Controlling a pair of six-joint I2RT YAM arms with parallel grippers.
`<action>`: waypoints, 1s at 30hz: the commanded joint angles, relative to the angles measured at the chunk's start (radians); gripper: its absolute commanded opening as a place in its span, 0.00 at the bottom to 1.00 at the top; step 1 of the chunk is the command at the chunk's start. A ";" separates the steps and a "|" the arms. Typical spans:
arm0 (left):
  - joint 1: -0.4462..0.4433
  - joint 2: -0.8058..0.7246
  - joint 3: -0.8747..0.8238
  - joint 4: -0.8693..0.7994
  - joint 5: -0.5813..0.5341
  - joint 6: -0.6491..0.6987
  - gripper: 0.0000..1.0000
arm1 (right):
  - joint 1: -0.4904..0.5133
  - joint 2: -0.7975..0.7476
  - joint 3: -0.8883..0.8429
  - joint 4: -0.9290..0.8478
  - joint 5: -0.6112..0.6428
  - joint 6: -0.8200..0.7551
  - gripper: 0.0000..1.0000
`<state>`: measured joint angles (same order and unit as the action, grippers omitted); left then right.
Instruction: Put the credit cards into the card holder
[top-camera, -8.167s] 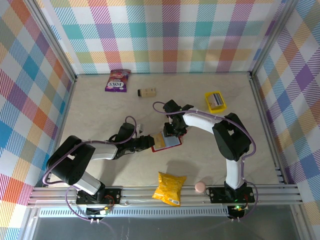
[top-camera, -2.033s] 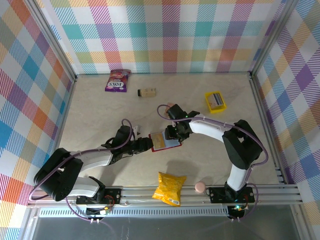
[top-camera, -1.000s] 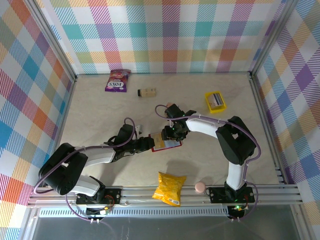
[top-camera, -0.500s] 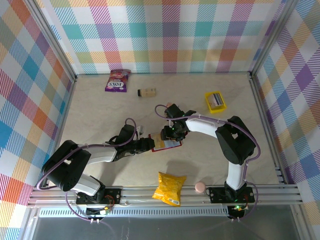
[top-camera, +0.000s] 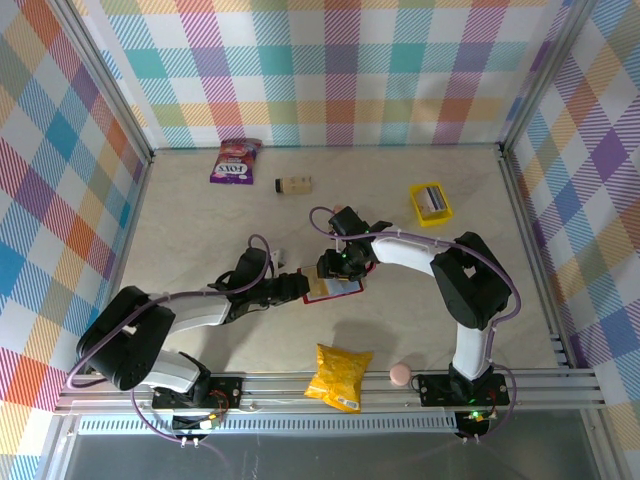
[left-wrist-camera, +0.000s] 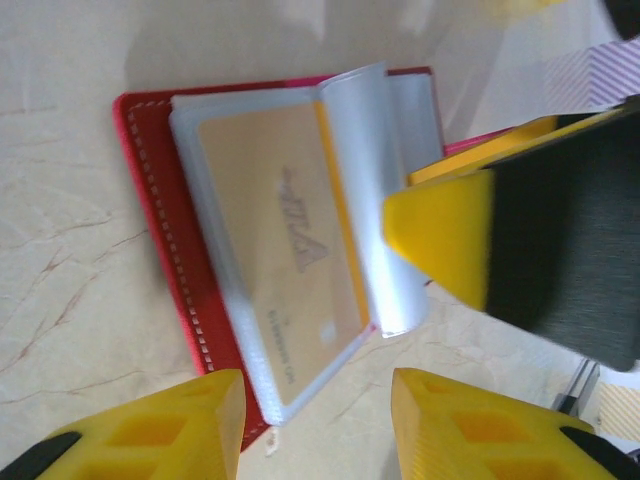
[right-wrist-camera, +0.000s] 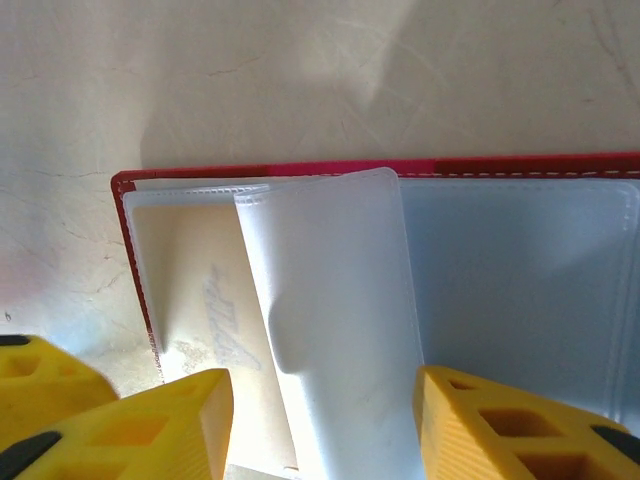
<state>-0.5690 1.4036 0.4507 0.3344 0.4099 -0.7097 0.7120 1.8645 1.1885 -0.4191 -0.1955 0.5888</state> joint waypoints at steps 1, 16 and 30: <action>-0.006 -0.062 0.002 -0.034 -0.005 0.026 0.43 | 0.000 -0.023 -0.024 0.026 -0.025 0.022 0.49; 0.022 -0.166 -0.021 -0.097 -0.041 0.000 0.41 | 0.033 -0.037 -0.018 0.072 -0.052 0.057 0.48; 0.064 -0.473 -0.100 -0.354 -0.230 -0.052 0.40 | 0.150 -0.085 0.098 0.037 0.047 0.099 0.44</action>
<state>-0.5209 0.9749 0.3622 0.0593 0.2279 -0.7464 0.8612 1.8500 1.2961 -0.3737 -0.1833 0.6594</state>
